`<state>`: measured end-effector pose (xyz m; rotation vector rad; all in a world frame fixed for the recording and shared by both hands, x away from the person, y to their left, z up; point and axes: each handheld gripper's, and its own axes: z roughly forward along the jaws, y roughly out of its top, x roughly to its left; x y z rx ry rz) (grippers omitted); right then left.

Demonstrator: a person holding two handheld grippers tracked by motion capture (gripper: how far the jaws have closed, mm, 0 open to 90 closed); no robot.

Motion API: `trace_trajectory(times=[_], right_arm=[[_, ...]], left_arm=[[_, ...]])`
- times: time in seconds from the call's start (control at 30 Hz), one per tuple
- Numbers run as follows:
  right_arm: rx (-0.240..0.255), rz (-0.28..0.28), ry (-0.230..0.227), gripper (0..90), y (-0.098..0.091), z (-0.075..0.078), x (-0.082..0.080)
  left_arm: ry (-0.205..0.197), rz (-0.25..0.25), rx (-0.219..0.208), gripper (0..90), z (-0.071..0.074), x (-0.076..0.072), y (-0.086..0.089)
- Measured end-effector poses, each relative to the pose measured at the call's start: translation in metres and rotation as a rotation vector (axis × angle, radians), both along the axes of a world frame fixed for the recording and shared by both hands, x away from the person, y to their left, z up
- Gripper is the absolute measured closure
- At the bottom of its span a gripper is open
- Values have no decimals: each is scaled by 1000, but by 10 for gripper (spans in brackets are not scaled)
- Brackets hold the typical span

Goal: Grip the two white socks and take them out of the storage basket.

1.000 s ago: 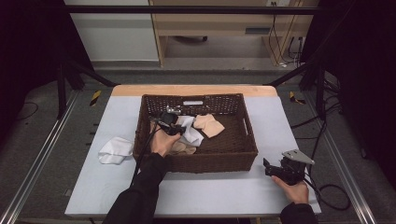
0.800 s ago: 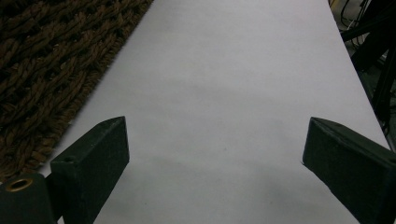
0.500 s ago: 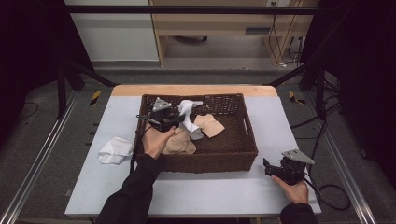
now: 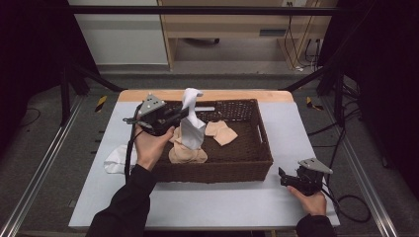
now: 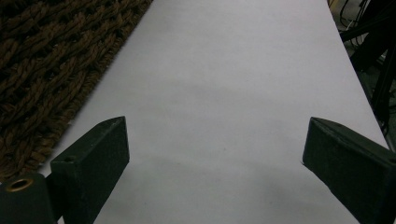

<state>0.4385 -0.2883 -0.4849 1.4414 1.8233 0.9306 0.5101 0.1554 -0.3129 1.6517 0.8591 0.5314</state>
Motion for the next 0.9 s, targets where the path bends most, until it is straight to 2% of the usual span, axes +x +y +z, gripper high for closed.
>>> trace_trajectory(times=[0.23, 0.47, 0.67, 0.9], right_arm=[[0, 0, 1, 75, 0, 0, 0], [0, 2, 1, 75, 0, 0, 0], [-1, 1, 0, 75, 0, 0, 0], [-1, 1, 2, 76, 0, 0, 0]], left_arm=[[-55, 14, -42, 786, 21, -12, 17], [-99, 28, -55, 786, 41, -26, 36], [-124, 55, -58, 786, 52, -37, 59], [-141, 106, -75, 786, 57, -49, 90]])
